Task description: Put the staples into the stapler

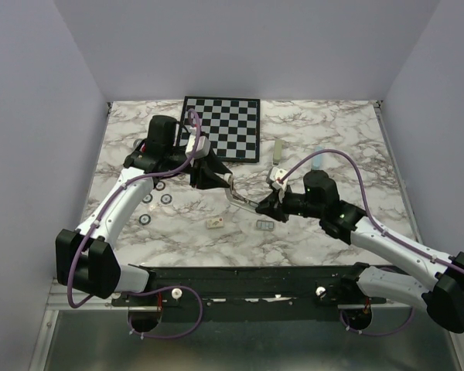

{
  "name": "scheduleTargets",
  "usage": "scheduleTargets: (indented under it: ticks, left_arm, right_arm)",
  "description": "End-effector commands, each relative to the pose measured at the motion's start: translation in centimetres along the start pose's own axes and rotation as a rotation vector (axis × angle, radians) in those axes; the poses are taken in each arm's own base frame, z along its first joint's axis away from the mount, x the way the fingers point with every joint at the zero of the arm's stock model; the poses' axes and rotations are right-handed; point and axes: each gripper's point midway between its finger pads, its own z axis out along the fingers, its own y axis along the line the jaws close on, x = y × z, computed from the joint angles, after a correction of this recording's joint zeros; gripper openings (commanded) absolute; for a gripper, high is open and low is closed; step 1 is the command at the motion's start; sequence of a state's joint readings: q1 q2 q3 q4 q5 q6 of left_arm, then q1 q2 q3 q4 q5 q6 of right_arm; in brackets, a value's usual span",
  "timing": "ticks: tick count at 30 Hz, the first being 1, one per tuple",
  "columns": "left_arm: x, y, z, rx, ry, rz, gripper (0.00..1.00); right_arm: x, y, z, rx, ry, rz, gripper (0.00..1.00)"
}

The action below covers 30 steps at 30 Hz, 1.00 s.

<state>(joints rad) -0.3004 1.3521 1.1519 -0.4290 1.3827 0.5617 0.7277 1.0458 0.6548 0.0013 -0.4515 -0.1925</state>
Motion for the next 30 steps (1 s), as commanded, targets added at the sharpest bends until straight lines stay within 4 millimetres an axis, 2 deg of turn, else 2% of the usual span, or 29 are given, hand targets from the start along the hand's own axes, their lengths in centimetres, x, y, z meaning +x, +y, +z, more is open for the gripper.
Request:
scheduleTargets:
  ticks: [1, 6, 9, 10, 11, 14, 15, 18, 19, 21, 22, 24, 26, 29, 30]
  left_arm:
    - [-1.4, -0.8, 0.2, 0.066, -0.055, 0.019, 0.43]
    - [-1.4, -0.8, 0.4, 0.078, -0.061, -0.002, 0.33]
    - [-0.7, -0.5, 0.7, 0.064, -0.046, -0.027, 0.18]
    - [-0.3, -0.4, 0.8, 0.059, -0.038, -0.037, 0.05]
    - [0.1, -0.3, 0.9, 0.048, -0.029, -0.042, 0.01]
    - [2.2, 0.6, 1.3, -0.010, 0.052, -0.033, 0.00]
    - [3.8, 1.2, 1.1, -0.056, 0.123, -0.011, 0.00]
    - [6.9, 1.7, 1.7, -0.085, 0.243, -0.023, 0.00]
    - [8.3, 2.3, 1.7, -0.103, 0.287, -0.023, 0.00]
    - [9.6, 2.4, 2.0, -0.104, 0.314, -0.040, 0.00]
    - [10.7, 2.8, 2.0, -0.116, 0.341, -0.054, 0.00]
    - [11.7, 3.1, 2.2, -0.121, 0.377, -0.056, 0.00]
    - [13.2, 3.4, 2.3, -0.123, 0.422, -0.067, 0.00]
    - [14.8, 3.4, 2.9, -0.108, 0.448, -0.092, 0.00]
    - [15.1, 3.4, 3.1, -0.101, 0.451, -0.096, 0.00]
  right_arm:
    - [-2.8, 0.3, -0.3, -0.023, -0.064, -0.053, 0.01]
    - [-2.2, 0.0, 0.2, -0.018, -0.042, -0.056, 0.01]
    - [-1.5, -0.7, 0.8, -0.001, -0.012, -0.057, 0.01]
    - [-1.4, -0.9, 1.0, 0.007, -0.004, -0.057, 0.01]
    - [-1.1, -1.2, 1.2, 0.013, 0.005, -0.062, 0.01]
    - [-0.4, -2.2, 2.2, 0.037, 0.037, -0.071, 0.01]
    - [-0.1, -2.8, 2.8, 0.052, 0.046, -0.071, 0.01]
    - [-0.3, -3.4, 3.8, 0.063, 0.034, -0.086, 0.01]
    - [0.4, -3.7, 4.4, 0.060, 0.053, -0.080, 0.01]
    - [0.4, -4.1, 5.2, 0.059, 0.053, -0.091, 0.01]
    - [1.2, -4.2, 5.9, 0.055, 0.071, -0.085, 0.01]
    - [1.3, -4.7, 6.7, 0.063, 0.065, -0.095, 0.01]
    - [2.5, -5.2, 7.6, 0.079, 0.084, -0.068, 0.01]
    - [2.6, -5.7, 8.7, 0.088, 0.057, -0.070, 0.01]
    - [3.2, -5.8, 9.3, 0.082, 0.067, -0.064, 0.01]
